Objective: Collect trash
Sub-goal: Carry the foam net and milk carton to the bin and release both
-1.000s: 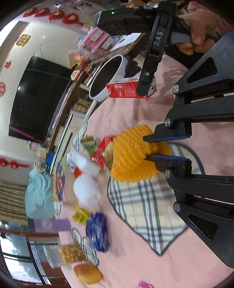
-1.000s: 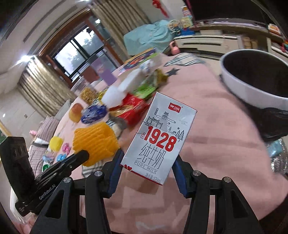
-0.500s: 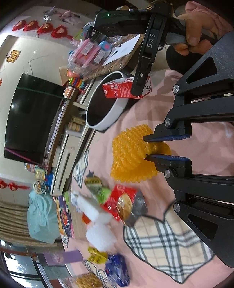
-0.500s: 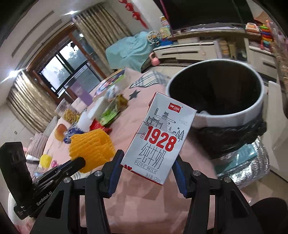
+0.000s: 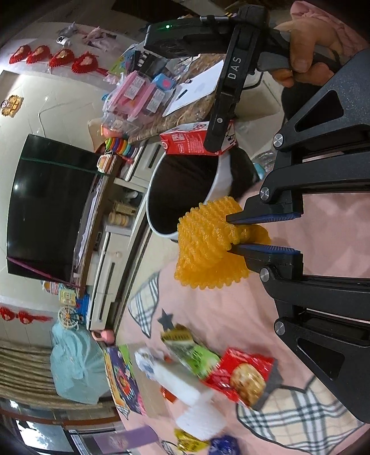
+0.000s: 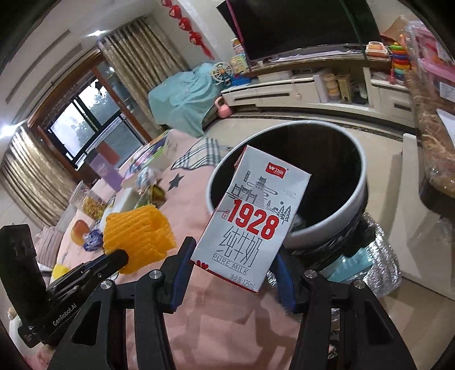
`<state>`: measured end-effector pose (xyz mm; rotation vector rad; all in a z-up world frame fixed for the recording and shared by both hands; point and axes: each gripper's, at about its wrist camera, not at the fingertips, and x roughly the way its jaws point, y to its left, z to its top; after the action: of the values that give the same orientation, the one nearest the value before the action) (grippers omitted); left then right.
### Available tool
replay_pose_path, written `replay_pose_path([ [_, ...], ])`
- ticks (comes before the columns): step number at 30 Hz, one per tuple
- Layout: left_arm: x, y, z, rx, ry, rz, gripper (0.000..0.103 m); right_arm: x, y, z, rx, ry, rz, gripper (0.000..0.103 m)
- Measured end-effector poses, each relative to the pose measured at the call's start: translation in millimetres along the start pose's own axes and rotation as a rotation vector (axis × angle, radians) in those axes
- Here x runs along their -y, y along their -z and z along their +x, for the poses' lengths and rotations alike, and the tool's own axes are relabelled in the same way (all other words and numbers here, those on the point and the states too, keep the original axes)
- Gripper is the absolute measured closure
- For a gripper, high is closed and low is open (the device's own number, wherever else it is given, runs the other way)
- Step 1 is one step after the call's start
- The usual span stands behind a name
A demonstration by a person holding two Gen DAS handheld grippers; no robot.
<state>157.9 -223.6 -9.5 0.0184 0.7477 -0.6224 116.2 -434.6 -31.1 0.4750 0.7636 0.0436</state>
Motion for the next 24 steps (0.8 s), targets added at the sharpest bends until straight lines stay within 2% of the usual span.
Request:
replay_pose_path([
  [11, 24, -35, 30, 0.009, 0.022, 0.046, 0.091, 25, -34, 12, -0.004, 0.046, -0.006, 0.052],
  [24, 40, -52, 72, -0.049, 0.035, 0.067, 0.090, 51, -45, 23, -0.009, 0.071, 0.025, 0.053],
])
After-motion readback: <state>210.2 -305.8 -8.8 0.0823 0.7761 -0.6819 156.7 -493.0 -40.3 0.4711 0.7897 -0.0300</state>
